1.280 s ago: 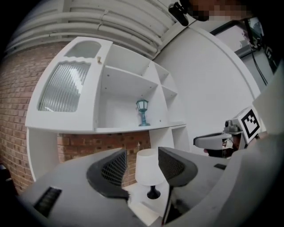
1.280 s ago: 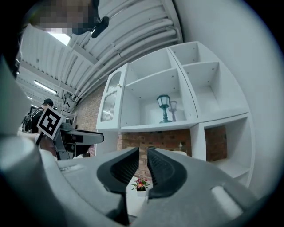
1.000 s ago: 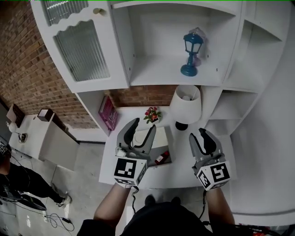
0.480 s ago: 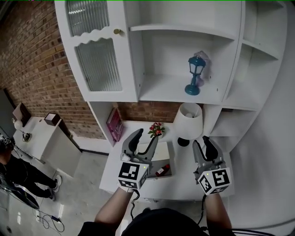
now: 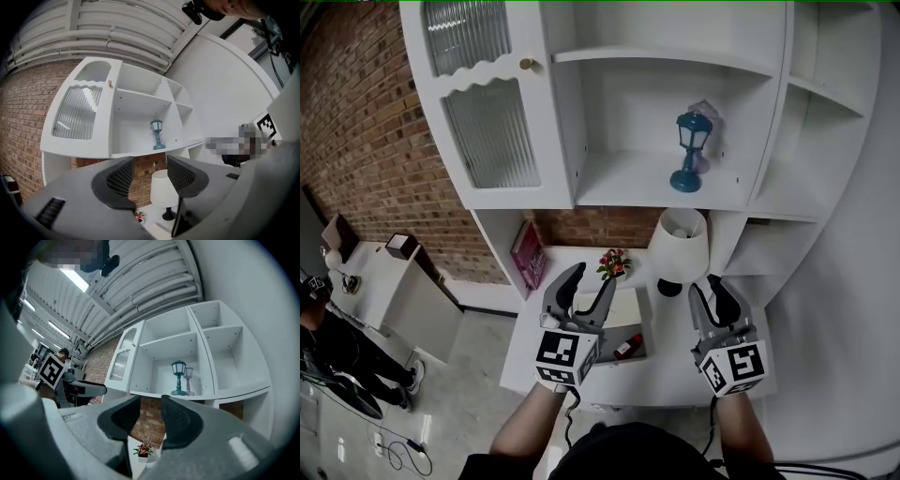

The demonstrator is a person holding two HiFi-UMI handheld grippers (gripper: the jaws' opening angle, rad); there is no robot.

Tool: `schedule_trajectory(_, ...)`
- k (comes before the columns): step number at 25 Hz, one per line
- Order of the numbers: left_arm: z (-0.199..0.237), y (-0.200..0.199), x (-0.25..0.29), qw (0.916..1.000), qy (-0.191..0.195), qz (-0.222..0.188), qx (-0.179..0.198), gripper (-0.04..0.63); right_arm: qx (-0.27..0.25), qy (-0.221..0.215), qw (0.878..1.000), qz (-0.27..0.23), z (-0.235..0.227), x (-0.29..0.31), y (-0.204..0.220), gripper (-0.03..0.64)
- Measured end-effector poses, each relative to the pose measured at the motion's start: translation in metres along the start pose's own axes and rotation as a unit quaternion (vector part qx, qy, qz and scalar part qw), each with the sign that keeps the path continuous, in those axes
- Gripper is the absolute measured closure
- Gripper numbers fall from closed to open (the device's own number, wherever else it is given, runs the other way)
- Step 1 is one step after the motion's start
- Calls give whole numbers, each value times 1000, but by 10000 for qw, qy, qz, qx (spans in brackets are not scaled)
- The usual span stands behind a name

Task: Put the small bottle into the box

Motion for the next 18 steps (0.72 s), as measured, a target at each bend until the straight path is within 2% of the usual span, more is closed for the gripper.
schedule_trajectory(3,-2,1,3,9999,75,110,-95,377,10,-16,10000,-8,0,3,1,483)
schedule_trajectory(9,3,3,9,10000,78,23,54,377,78,-9,10000,53,-1,8,5,485)
schedule_trajectory(18,10,8,15,9999,79,114,14,377,193,1,9997,132,-1,16,12,485)
Point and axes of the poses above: the fingertips, and each gripper's own axes: x forward along the fingers, z to its left, y out of its underside, the point moved 4 cm from there along -x, backward along the fingers
